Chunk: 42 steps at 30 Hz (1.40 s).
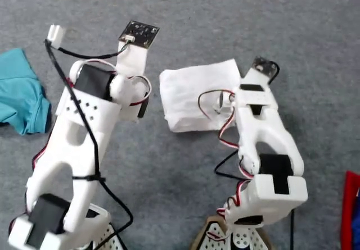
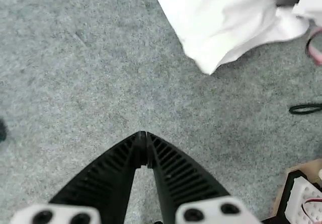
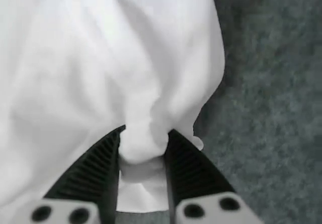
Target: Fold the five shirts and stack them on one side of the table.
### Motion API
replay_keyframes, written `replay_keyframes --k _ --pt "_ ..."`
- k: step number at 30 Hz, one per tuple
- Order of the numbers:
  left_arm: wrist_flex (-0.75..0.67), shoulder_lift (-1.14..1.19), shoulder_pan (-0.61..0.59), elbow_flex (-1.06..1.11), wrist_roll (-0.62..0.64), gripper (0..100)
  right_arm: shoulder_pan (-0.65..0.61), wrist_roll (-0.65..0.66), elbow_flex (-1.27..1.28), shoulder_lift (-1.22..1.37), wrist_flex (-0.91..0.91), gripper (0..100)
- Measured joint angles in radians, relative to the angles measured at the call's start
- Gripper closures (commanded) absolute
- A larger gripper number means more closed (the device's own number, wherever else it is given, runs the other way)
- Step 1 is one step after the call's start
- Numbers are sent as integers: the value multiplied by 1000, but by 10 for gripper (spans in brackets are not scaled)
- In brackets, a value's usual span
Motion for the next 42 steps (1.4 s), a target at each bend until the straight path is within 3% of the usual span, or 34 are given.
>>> replay_keyframes --k 10,13,18,21,26,33,38,42 --pt "0 -112 0 91 0 981 9 598 -192 17 -21 983" --pt "0 -141 0 106 0 981 9 735 -198 60 -83 878" --pt "0 -183 0 147 0 981 9 736 -198 92 -114 582" --pt "0 -207 0 160 0 981 9 717 -198 92 -114 542" --pt "0 -233 0 161 0 981 9 559 -236 91 -34 595" --pt "0 -242 0 163 0 981 9 80 -301 12 192 605" --pt "0 -265 0 163 0 981 11 -279 -301 6 155 605" --pt "11 -265 0 163 0 981 -2 -396 -305 74 52 605"
